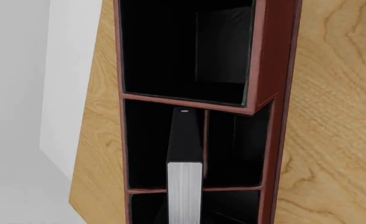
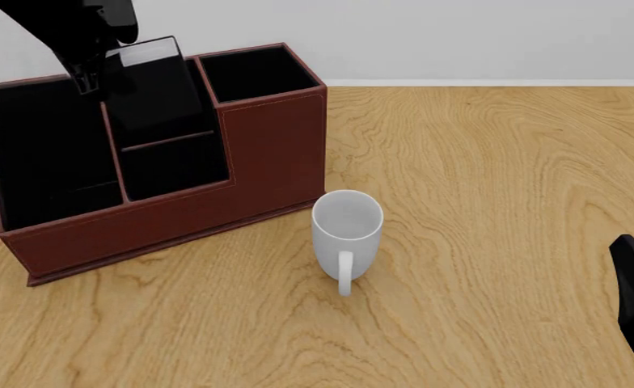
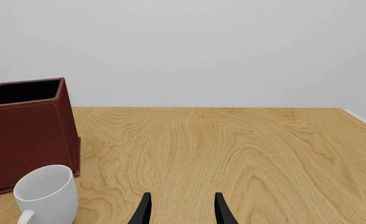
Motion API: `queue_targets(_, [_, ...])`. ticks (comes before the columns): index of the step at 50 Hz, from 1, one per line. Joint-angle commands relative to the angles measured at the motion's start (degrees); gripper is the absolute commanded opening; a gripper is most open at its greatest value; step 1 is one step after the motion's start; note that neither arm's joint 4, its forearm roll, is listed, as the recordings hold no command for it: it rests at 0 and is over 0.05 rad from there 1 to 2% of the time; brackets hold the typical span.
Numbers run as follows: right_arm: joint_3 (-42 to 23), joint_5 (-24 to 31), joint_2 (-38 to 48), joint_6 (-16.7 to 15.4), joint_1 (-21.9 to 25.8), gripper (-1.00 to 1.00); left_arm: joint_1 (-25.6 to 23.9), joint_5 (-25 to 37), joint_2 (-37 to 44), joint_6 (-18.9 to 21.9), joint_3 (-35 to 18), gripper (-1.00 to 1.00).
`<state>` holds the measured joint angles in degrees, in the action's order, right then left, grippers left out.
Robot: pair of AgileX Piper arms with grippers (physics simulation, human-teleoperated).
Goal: Pick up the book and place it in the front compartment of the caddy.
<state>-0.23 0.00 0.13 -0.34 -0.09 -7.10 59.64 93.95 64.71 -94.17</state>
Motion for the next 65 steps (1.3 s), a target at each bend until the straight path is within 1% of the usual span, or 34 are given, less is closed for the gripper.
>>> queue_targets(1, [0.0,0.0,0.0,0.0,0.01,1.0,0.34,-4.08,1.24,0.12,1.57,-1.0])
queue_targets(2, [0.0,0.0,0.0,0.02,0.0,1.0,0.69,-4.69,1.65,0.25,1.43,-1.0])
queue_targets(4, [0.0,0.01,0.0,-0.01,-0.01,1.0,1.55,-5.91,1.83,1.34,3.0,-1.0])
queue_targets(13, [0.0,0.02,0.01,0.01,0.01,1.0,0.81,-8.16,3.43,1.12,4.02,-1.0])
queue_targets(15, [0.0,0.0,0.0,-0.01,0.0,1.0,0.31,-8.23,4.15,0.23,3.58,-1.0])
queue_targets(29, [0.0,0.0,0.0,0.01,0.0,1.0,0.99,-11.55,7.36,0.7,3.48,-1.0])
queue_targets(31, [0.0,0.0,0.0,0.01,0.0,1.0,1.3,-12.16,7.47,1.32,3.86,-1.0])
queue_targets(33, [0.0,0.01,0.0,0.0,0.01,1.0,3.03,-14.46,7.68,4.22,5.11,-1.0])
queue_targets(35, [0.0,0.01,0.0,0.01,0.01,1.0,4.13,-14.69,8.42,5.21,4.61,-1.0])
queue_targets(36, [0.0,0.0,0.0,-0.01,0.0,1.0,3.91,-14.7,8.43,5.12,4.21,-1.0])
queue_targets(37, [0.0,0.01,0.0,0.01,0.01,1.0,4.67,-16.57,7.77,7.41,5.8,1.0])
queue_targets(38, [0.0,0.0,0.0,-0.01,0.01,1.0,4.65,-16.82,7.76,8.05,6.08,1.0])
queue_targets(39, [0.0,0.01,0.0,0.0,0.01,1.0,4.85,-16.42,8.37,7.29,4.67,1.0])
queue_targets(40, [0.0,0.0,0.0,-0.01,-0.01,1.0,5.23,-17.1,8.64,7.46,4.1,1.0])
queue_targets(51, [0.0,-0.01,0.0,0.01,0.0,1.0,4.94,-17.31,8.0,8.21,5.12,1.0])
queue_targets(59, [0.0,0.0,0.0,0.0,0.0,1.0,4.6,-16.23,6.96,7.9,4.54,1.0])
queue_targets(61, [0.0,0.0,0.0,0.0,0.0,1.0,4.12,-15.6,6.38,7.22,3.96,1.0])
queue_targets(64, [0.0,0.0,0.0,0.01,-0.01,1.0,4.29,-15.52,4.64,7.97,5.6,1.0])
queue_targets(65, [0.0,0.01,0.0,0.0,0.01,1.0,4.96,-16.27,3.44,9.96,7.92,1.0])
